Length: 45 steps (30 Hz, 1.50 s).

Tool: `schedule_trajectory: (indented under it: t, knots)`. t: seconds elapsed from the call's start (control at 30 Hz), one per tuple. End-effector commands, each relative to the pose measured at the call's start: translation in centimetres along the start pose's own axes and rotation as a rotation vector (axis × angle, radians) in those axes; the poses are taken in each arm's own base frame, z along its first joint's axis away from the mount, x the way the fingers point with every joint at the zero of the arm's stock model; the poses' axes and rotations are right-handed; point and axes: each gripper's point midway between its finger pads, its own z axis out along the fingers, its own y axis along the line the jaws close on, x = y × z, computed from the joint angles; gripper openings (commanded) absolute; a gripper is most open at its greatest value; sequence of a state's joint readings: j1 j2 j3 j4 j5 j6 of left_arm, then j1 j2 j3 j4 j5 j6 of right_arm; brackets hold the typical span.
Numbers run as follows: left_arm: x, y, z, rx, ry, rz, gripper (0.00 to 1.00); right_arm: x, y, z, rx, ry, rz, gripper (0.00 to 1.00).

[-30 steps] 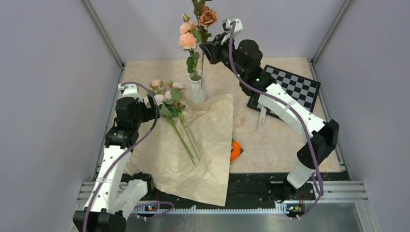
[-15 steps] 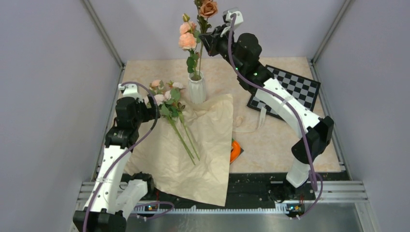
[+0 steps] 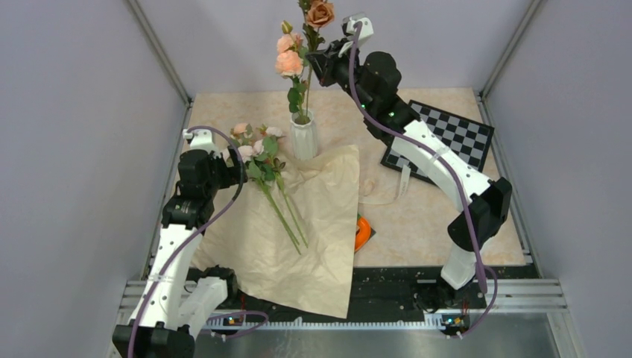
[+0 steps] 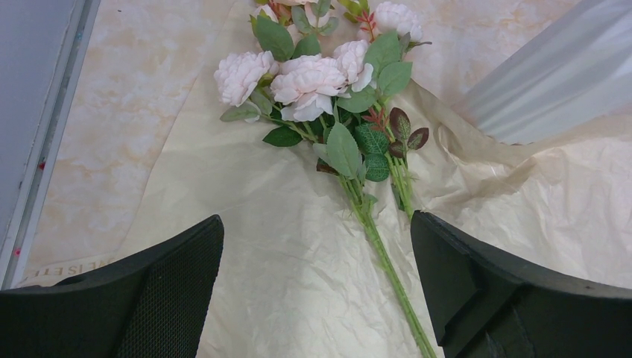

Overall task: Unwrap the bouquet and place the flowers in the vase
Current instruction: Insert the fake flower into the vase.

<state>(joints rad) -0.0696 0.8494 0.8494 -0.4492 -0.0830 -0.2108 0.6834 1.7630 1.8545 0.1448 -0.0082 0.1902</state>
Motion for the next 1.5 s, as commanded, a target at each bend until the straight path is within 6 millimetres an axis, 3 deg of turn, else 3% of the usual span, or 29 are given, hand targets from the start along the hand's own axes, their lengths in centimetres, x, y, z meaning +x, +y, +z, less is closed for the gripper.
schedule_trajectory:
  t: [0.0,0.37,0.93,1.27,1.47]
  knots:
    - [-0.9,-0.2,0.1,0.01,-0.034,-0.008,0.99,-3.9,-0.1,0.4,-0.003,-0.104,-0.023,0.0]
    - [-1.0,-0.1,0.0,0.006,-0.04,-0.008,0.99,-3.7,-0.7,0.8,0.006,-0.104,-0.024,0.0]
    - [-1.1,-0.3,-0.1,0.019,-0.046,-0.014,0.99,1.9,-1.0,1.3,-0.034,-0.05,-0.036,0.0]
    - [-4.0,-2.9,-1.1,0.132,-0.085,-0.058,0.99,5.8,-2.0,0.8,-0.002,0.012,-0.008,0.0]
    - [-6.3,-2.5,-1.8,0.106,-0.142,-0.035,0.99,8.0,-2.3,0.4,0.003,0.04,0.02,0.0]
